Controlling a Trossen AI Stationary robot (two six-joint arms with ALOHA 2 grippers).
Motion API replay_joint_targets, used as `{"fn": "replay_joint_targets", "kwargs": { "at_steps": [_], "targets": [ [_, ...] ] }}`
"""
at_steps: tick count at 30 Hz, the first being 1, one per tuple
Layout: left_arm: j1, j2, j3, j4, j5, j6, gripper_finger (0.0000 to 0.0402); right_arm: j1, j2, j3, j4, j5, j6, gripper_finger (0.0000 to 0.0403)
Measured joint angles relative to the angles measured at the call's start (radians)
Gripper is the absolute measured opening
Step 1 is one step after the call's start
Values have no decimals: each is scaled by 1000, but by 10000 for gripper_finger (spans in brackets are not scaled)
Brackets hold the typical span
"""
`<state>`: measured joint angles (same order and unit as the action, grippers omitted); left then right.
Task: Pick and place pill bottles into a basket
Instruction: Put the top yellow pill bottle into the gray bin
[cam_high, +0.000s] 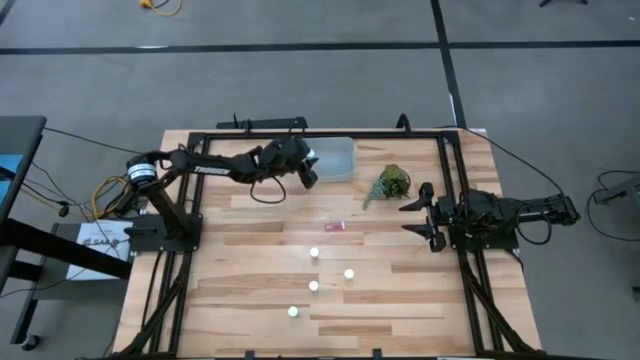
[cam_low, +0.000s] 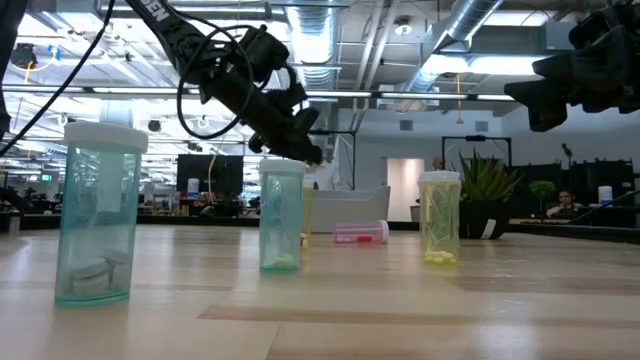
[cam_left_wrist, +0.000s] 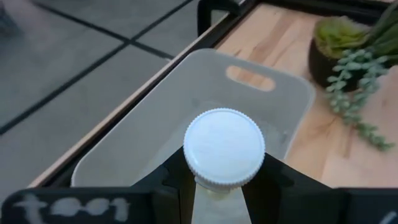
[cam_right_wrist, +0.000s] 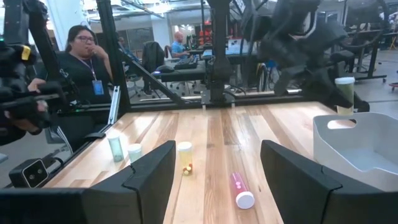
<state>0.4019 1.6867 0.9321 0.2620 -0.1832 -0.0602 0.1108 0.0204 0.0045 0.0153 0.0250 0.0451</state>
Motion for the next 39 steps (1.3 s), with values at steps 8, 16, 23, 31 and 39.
{"fn": "replay_joint_targets", "kwargs": {
  "at_steps": [8, 16, 23, 31, 39],
  "targets": [
    [41, 17, 0, -18, 56, -50, 91, 0, 0, 0, 0, 0, 0, 230],
    [35, 92, 0, 6, 73, -70, 91, 0, 1, 0, 0, -2, 0, 230],
    [35, 140, 3, 14, 73, -74, 91, 0, 8, 0, -1, -2, 0, 230],
    [34, 148, 2, 39, 74, -61, 91, 0, 12, 0, 0, 0, 0, 230],
    [30, 148, 2, 46, 77, -40, 101, 0, 12, 0, 0, -1, 0, 230]
  ]
}}
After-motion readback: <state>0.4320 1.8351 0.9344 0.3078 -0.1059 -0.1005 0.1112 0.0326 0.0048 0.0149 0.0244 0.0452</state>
